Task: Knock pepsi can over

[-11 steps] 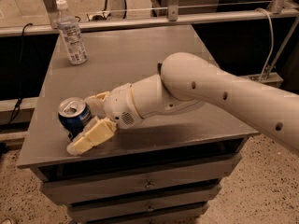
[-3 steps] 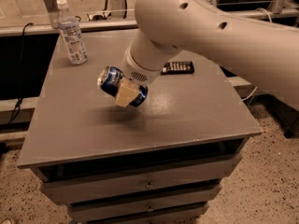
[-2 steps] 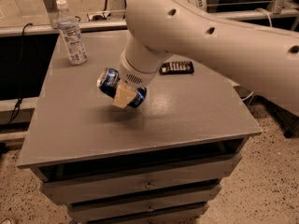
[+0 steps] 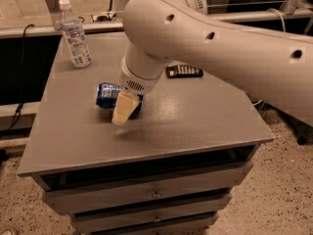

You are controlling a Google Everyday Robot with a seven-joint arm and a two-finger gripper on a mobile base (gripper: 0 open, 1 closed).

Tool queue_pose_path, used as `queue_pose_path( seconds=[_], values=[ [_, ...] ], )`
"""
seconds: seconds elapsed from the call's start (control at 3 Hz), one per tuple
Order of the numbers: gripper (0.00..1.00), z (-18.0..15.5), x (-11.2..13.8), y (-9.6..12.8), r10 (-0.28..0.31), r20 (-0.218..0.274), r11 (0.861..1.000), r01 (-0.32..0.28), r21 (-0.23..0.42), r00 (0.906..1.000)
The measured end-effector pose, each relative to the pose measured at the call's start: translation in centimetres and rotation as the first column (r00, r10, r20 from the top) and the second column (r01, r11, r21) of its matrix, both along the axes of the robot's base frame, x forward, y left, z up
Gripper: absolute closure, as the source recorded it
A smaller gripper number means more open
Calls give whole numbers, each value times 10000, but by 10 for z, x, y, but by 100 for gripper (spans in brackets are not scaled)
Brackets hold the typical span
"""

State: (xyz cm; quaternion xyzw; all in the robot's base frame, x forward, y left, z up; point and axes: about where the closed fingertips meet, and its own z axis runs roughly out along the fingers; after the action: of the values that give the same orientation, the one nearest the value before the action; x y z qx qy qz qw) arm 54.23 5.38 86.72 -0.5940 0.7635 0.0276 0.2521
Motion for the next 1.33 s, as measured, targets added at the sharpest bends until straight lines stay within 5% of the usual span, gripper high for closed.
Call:
queue_pose_path(
  seconds=[0.67, 1.0, 1.33],
  values=[
    [0, 9, 2, -9, 89, 17, 9987, -90, 497, 10000],
    [0, 25, 14, -47, -25, 27, 9852, 20, 1711, 10000],
    [0, 44, 18, -108, -68, -66, 9505, 85, 3107, 10000]
  ],
)
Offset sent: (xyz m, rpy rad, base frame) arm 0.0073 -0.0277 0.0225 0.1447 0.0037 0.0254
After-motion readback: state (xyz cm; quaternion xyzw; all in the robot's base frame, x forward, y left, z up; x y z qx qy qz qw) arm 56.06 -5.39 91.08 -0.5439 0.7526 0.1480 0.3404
